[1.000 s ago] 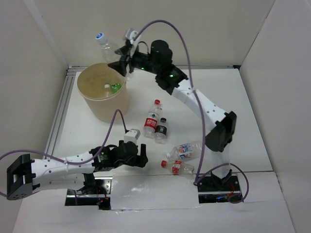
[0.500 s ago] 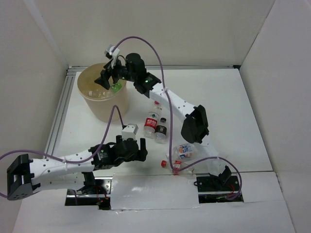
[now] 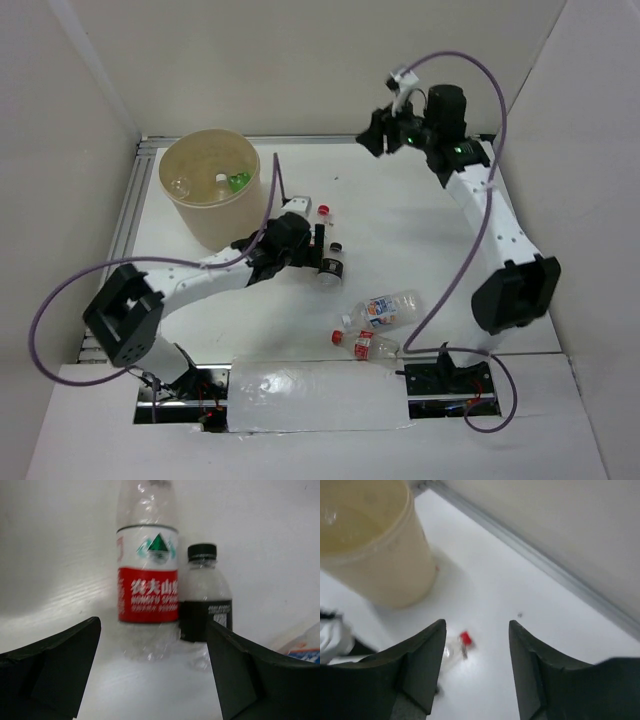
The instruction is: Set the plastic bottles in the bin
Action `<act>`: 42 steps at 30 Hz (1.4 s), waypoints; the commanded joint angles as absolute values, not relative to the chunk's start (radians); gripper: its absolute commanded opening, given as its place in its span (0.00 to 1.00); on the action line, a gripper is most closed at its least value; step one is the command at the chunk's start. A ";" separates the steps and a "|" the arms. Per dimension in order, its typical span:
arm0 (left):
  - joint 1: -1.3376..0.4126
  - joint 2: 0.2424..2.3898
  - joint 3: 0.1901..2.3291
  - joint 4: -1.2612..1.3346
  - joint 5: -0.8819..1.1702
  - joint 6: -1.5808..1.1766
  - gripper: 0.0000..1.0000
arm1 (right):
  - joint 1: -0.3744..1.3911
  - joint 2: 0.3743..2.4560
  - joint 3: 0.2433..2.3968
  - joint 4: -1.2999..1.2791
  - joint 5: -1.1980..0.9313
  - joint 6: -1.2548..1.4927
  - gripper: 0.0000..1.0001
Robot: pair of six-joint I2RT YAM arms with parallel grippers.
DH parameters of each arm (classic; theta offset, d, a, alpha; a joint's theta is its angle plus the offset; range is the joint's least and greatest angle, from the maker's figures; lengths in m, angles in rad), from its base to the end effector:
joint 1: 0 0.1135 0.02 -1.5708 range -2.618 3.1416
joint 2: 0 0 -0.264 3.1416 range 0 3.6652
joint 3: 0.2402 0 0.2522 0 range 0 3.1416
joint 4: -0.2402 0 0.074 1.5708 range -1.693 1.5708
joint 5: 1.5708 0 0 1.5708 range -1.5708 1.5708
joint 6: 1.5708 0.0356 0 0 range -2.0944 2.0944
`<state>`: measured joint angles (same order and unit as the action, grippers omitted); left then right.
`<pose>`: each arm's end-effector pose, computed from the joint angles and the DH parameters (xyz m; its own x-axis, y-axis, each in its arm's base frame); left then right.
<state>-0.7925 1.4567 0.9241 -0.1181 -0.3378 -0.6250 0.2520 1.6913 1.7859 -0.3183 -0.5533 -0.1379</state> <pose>0.2310 -0.2175 0.2379 -0.6297 -0.1476 -0.7627 0.1459 0.9418 -0.3027 0.3746 0.1158 0.4353 -0.1154 -0.1505 -0.9819 -0.7312 0.6820 -0.0186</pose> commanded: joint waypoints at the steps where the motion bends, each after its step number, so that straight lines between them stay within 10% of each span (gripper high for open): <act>1: -0.776 1.600 1.038 -0.043 -0.250 -0.516 0.98 | 0.241 1.528 1.526 -0.465 -0.670 -0.236 0.62; 6: -0.776 1.804 1.201 -0.181 -0.316 -0.491 0.89 | 0.135 1.365 1.315 -0.486 -0.701 -0.249 0.75; 18: -0.768 1.774 1.270 -0.227 -0.290 -0.463 0.24 | 0.040 1.269 1.085 -0.508 -0.801 -0.229 0.83; 38: -0.399 1.212 1.404 -0.284 -0.638 -0.388 0.28 | 0.233 1.456 1.084 -0.594 -0.746 -0.285 0.78; 42: -0.316 1.272 1.404 -0.299 -0.614 -0.420 0.31 | 0.297 1.519 1.159 -0.624 -0.715 -0.313 0.92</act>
